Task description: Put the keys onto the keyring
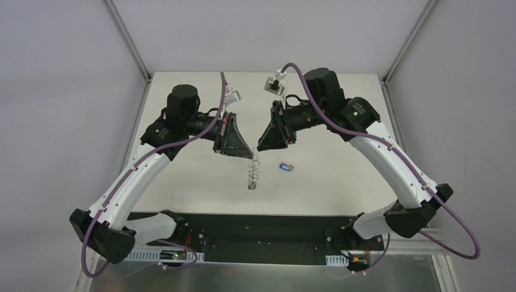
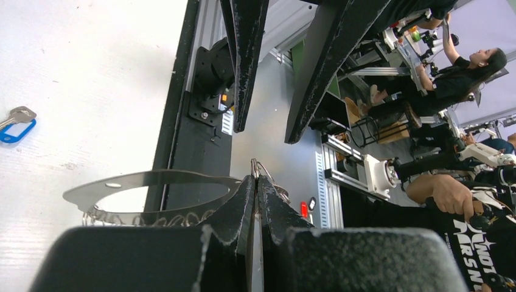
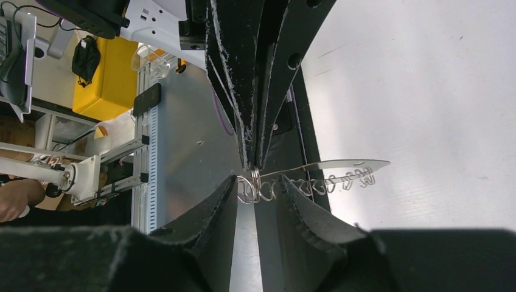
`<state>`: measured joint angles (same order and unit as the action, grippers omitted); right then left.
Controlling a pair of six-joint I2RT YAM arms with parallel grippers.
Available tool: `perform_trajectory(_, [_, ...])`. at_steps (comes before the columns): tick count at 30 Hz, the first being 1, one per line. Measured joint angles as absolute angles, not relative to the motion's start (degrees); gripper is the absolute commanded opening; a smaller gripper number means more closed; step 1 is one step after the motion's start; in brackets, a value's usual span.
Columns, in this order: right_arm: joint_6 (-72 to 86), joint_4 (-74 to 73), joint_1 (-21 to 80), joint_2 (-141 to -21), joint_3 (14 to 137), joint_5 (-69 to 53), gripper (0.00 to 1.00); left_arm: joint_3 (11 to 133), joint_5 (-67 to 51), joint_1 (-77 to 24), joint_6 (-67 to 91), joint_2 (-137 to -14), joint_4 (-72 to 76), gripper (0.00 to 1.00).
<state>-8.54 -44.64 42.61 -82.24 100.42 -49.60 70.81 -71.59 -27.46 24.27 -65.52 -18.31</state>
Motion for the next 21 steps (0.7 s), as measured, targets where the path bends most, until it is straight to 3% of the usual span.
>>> perform_trajectory(21, [-7.2,-43.8,44.4,-82.2,98.7,-51.2,0.27,71.1,-71.6,-27.8,23.5,-65.5,-18.3,0.00])
